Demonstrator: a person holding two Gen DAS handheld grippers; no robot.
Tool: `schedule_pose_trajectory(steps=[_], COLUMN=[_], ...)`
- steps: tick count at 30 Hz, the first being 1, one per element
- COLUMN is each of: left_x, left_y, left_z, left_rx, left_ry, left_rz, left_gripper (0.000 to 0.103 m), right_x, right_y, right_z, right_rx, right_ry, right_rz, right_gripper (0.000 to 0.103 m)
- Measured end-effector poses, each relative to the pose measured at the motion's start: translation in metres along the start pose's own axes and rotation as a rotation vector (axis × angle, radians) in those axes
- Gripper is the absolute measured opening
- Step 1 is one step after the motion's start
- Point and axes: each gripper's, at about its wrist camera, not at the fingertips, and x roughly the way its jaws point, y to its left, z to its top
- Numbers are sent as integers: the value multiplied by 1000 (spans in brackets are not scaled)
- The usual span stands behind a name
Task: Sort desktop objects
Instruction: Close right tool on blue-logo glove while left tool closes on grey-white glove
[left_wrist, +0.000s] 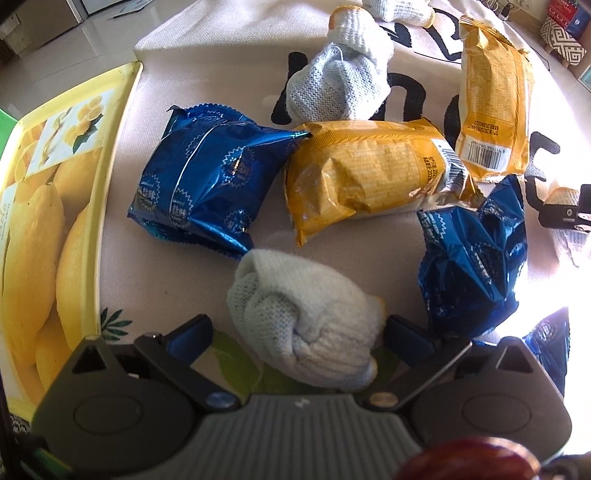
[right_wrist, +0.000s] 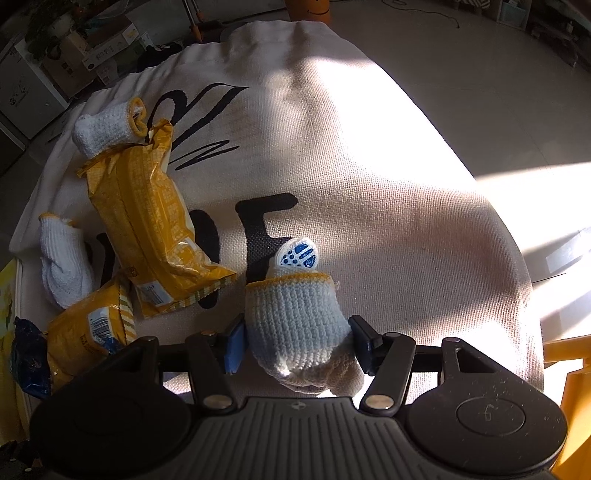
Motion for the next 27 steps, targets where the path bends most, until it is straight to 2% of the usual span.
schedule_pose_trajectory(steps=[9, 14, 17, 20, 22, 23, 24, 26, 27], left_x=[1, 6, 5, 2, -4, -5, -10, -13, -13], left_y=[-5, -7, -10, -31, -28, -29, -36, -37, -37], left_z=[-4, 4, 12, 20, 20, 21, 41, 45, 47], left_rx=[5, 29, 36, 43, 45, 45, 43, 33, 29], left_ry=[-18, -8, -10, -14, -20, -22, -20, -20, -8], left_rz=[0, -11, -52, -63, -58, -56, -67, -82, -104], left_gripper=[103, 102, 101, 95, 82, 78, 76, 65, 63], right_x=[-1, -2, -2, -2, -2, -2, -2, -2, -2], right_y=[1, 1, 0, -2, -3, -4, -5, -6, -6], right_z=[-2, -3, -2, -1, 0, 0, 1, 2, 2], right_rx=[2, 8, 18, 29, 38, 43, 47, 53, 54], right_ry=[0, 2, 4, 6, 7, 8, 8, 7, 7], right_rz=[0, 3, 10, 17, 24, 27, 30, 33, 34], right_gripper=[59, 59, 59, 59, 59, 59, 59, 59, 59])
